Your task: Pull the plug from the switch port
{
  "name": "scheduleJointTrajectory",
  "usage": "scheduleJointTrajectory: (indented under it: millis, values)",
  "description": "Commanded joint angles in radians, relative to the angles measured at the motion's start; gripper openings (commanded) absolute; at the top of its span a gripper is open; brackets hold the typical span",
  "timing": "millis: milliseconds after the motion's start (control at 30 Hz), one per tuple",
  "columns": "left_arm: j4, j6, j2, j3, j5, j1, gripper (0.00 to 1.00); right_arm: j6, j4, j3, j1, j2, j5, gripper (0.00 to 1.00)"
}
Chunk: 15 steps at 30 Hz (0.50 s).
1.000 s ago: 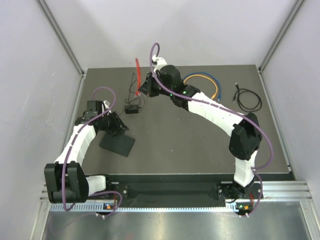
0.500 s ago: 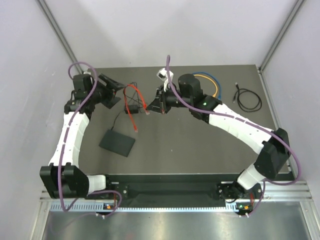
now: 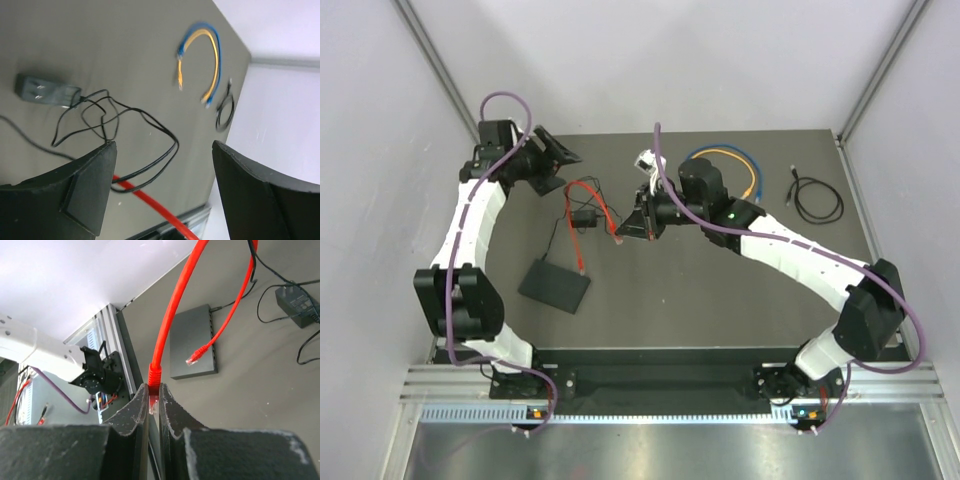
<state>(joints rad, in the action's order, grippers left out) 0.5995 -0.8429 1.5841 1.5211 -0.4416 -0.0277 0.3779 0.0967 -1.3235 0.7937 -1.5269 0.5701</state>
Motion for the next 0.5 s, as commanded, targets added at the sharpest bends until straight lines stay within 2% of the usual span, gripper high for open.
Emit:
scheduleJointTrajectory:
  millis: [0,67,200,400,467]
  values:
    - [-0.091,0.175,0.046,0.022,-0.186,0.002,0.81,-0.008,-0.049,0.004,-0.001,0.060,0.028,0.00]
    - [-0.121,0.232,0.053,0.014,-0.218,0.003,0.80,-0.008,-0.038,0.000,-0.001,0.060,0.030,0.00]
    - [-0.150,0.462,0.066,0.028,-0.331,0.005,0.82,-0.016,-0.008,0.000,-0.002,0.057,0.036,0.00]
    - [-0.165,0.625,0.083,0.033,-0.454,0.011,0.79,-0.030,0.055,-0.006,-0.001,0.057,0.045,0.00]
    - [-0.121,0.678,0.091,0.045,-0.444,0.023,0.78,-0.031,0.069,-0.016,-0.002,0.059,0.045,0.00]
